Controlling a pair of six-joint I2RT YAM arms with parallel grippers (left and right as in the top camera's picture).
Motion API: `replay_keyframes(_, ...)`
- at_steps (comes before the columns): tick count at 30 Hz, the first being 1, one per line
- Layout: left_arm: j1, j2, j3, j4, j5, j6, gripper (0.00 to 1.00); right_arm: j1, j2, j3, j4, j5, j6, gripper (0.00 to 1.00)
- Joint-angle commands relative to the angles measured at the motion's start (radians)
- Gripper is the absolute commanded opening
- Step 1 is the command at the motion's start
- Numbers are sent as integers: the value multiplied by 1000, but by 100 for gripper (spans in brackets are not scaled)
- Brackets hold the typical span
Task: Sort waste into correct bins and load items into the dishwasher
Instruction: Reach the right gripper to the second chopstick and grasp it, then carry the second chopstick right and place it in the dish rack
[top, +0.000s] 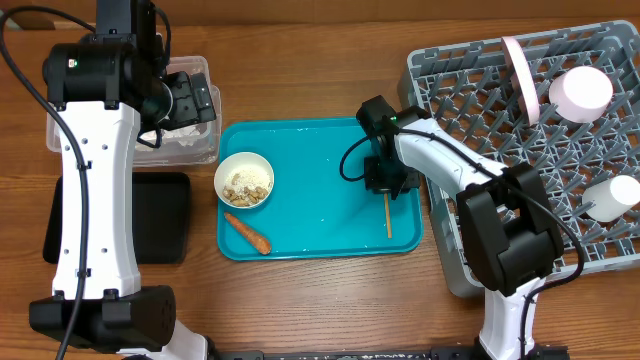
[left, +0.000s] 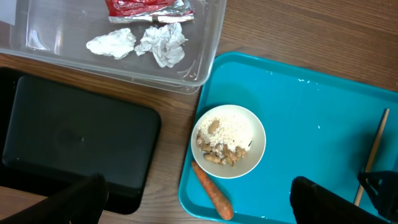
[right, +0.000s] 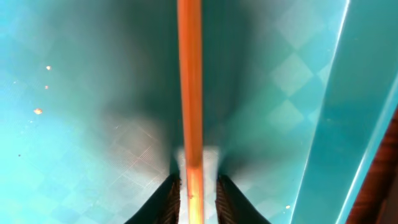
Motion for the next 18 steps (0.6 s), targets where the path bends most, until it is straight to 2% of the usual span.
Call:
replay_keyframes(1, -1, 0, 10, 0, 8, -7, 95, -2, 36, -40, -1, -17, 2, 17)
replay_keyframes(6, -1, 0, 10, -1, 8, -6, 96, -2, 36, -37, -5, -17, 2, 4)
replay_keyframes(18, -1, 0, 10, 0, 8, -6, 95, -8, -27, 157, -134, -6, -31, 4)
